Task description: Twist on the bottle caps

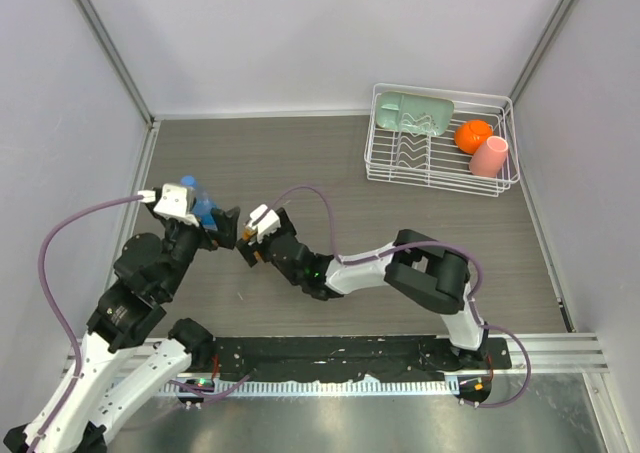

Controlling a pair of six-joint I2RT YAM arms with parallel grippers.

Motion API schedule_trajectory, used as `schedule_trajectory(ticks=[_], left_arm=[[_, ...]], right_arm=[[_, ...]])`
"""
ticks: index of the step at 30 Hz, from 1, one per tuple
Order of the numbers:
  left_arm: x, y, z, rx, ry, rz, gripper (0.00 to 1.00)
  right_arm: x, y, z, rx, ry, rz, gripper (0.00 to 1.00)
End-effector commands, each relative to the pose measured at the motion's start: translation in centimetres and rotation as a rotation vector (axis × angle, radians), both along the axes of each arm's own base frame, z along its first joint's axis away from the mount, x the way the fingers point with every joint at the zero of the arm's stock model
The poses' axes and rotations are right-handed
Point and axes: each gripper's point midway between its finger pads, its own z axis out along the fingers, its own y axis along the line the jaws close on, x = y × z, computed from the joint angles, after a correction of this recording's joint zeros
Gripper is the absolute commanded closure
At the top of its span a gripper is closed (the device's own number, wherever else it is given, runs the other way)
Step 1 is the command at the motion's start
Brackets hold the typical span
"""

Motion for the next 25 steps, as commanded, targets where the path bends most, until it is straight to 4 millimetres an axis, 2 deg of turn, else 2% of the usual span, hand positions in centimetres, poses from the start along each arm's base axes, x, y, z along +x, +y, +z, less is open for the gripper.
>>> schedule_trajectory(ticks=[1, 2, 3, 5, 6, 7, 8, 9, 10, 11, 12, 14, 15, 16, 18, 19, 24, 25], left_arm=[[0.5, -0.9, 3.3, -0.03, -0.06, -0.032, 0.0], [0.8, -1.2, 3.7, -0.025, -0.063, -0.043, 0.0], [0.9, -1.5, 4.1, -0.024, -0.069, -0.052, 0.0], [1.6, -2.3, 5.3, -0.013, -0.077, -0.072, 0.0], [2.0, -2.5, 5.6, -0.012, -0.073, -0.071, 0.0], [2.4, -2.7, 6.0, -0.011, -0.069, -0.065, 0.0], [2.5, -2.6, 7.5, -0.018, -0.086, -0.058, 0.0], [3.6, -3.2, 7.1, 0.001, -0.06, -0.057, 0.0], [3.9, -3.3, 8.2, -0.002, -0.074, -0.053, 0.0], [4.4, -3.5, 8.3, 0.004, -0.067, -0.051, 0.0], [5.3, -4.0, 7.7, 0.02, -0.038, -0.05, 0.0], [6.2, -3.8, 7.9, 0.027, 0.005, -0.023, 0.0], [7.6, -4.1, 5.6, 0.07, 0.101, -0.009, 0.0], [8.2, -3.1, 6.9, 0.055, 0.105, 0.023, 0.0], [9.2, -3.1, 6.5, 0.036, 0.174, 0.007, 0.0], [10.3, -2.1, 6.7, 0.036, 0.205, 0.032, 0.0], [12.6, -0.5, 8.3, -0.007, 0.186, 0.05, 0.0], [13.5, 0.9, 8.5, -0.02, 0.192, 0.085, 0.0]], right_arm=[[-1.1, 0.0, 8.9, 0.114, -0.043, 0.032, 0.09], [-1.8, 0.4, 9.7, 0.116, -0.032, 0.077, 0.09], [-2.3, 0.1, 12.3, 0.147, -0.034, 0.098, 0.09], [-3.1, -0.2, 13.9, 0.12, 0.029, 0.118, 0.09], [-3.2, -0.9, 15.7, 0.135, 0.05, 0.105, 0.09], [-3.3, -1.8, 15.9, 0.085, 0.094, 0.075, 0.08], [-2.9, -3.0, 16.1, 0.07, 0.115, 0.018, 0.05], [-2.6, -5.2, 16.3, 0.038, 0.155, -0.079, 0.02], [-2.3, -6.6, 16.4, 0.02, 0.168, -0.138, 0.01], [-2.3, -7.8, 16.4, -0.003, 0.181, -0.179, 0.0], [-2.3, -9.7, 15.9, -0.048, 0.198, -0.244, 0.0], [-2.8, -12.0, 16.7, -0.057, 0.199, -0.273, 0.0], [-3.1, -13.1, 15.8, -0.084, 0.21, -0.285, 0.0], [-3.6, -14.2, 17.2, -0.044, 0.207, -0.279, 0.0], [-4.2, -15.2, 16.8, -0.033, 0.221, -0.273, 0.0], [-4.5, -15.6, 17.2, -0.017, 0.227, -0.264, 0.0], [-5.2, -17.5, 19.3, -0.001, 0.225, -0.265, 0.0], [-5.2, -17.7, 19.6, 0.001, 0.225, -0.266, 0.0]])
